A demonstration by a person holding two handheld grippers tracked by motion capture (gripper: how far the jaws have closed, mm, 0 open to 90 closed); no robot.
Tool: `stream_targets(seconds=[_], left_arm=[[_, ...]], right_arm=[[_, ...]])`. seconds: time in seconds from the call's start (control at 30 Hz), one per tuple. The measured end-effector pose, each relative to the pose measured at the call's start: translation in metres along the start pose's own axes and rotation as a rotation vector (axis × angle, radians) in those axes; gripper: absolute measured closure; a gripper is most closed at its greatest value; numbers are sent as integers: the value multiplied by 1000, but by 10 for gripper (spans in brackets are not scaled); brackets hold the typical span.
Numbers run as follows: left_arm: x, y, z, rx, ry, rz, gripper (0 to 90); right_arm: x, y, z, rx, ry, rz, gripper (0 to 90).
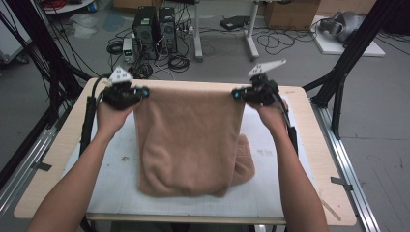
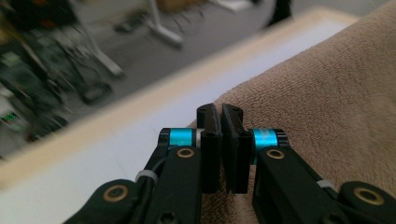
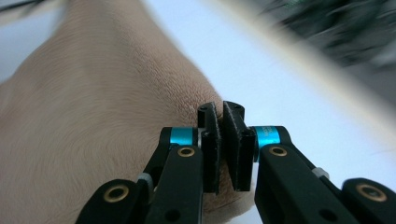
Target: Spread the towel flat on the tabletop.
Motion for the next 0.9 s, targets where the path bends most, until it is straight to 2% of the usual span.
stream_targets(seconds=[0.03, 0.07, 0.1, 0.13, 0.2, 0.23, 0.33, 0.37, 0.47, 0.5, 0.53, 0.57, 0.6, 0.63, 0.73, 0.77, 0.83, 0.9], left_arm=[[-6, 5, -4, -17, -7, 3, 825], [-10, 12, -6, 0, -54, -15, 770], [-9, 16, -5, 16, -79, -24, 704], [-5, 19, -2, 38, -82, -41, 666], [9, 24, 11, 85, -68, -73, 618], [17, 24, 17, 102, -53, -79, 612], [41, 21, 31, 148, -54, -106, 573], [52, 18, 37, 158, -44, -116, 573], [73, 7, 48, 190, -53, -125, 559], [79, 3, 51, 193, -52, -125, 551], [84, -2, 55, 202, -51, -129, 544], [88, -5, 58, 208, -42, -137, 531], [93, -10, 62, 214, -38, -137, 531], [98, -14, 67, 222, -34, -134, 529], [113, -28, 81, 251, -26, -140, 509], [119, -33, 87, 263, -19, -155, 501], [125, -41, 96, 280, -29, -141, 481], [132, -49, 104, 288, -13, -142, 476]], right_arm=[[0, 0, 0, 0, 0, 0, 776], [-6, 2, 7, 39, 15, 17, 627], [-9, 5, 13, 64, 57, 24, 587], [-7, 9, 14, 42, 78, 22, 558], [7, 19, 11, 10, 113, -28, 543], [18, 25, 6, -8, 107, -55, 536], [45, 34, -6, -36, 99, -106, 502], [54, 35, -9, -49, 103, -114, 500], [77, 33, -21, -81, 114, -129, 488], [83, 31, -26, -97, 123, -151, 474], [87, 28, -31, -109, 130, -150, 472], [94, 22, -42, -149, 126, -131, 473], [94, 22, -42, -149, 126, -131, 473], [99, 19, -49, -157, 121, -143, 462], [111, 7, -73, -207, 96, -128, 456], [113, 5, -78, -213, 87, -125, 453], [122, -2, -98, -263, 83, -104, 453], [130, -6, -112, -289, 69, -109, 453]])
Point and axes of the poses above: each handheld gripper's, and its own axes: y roughly forward along the jaws, x roughly out of its underside, z roughly to its right, the point moved 8 cm from there along y, roughly forward along the jaws, and after that the axes turned 5 degrees about y, right-handed, at the moved point
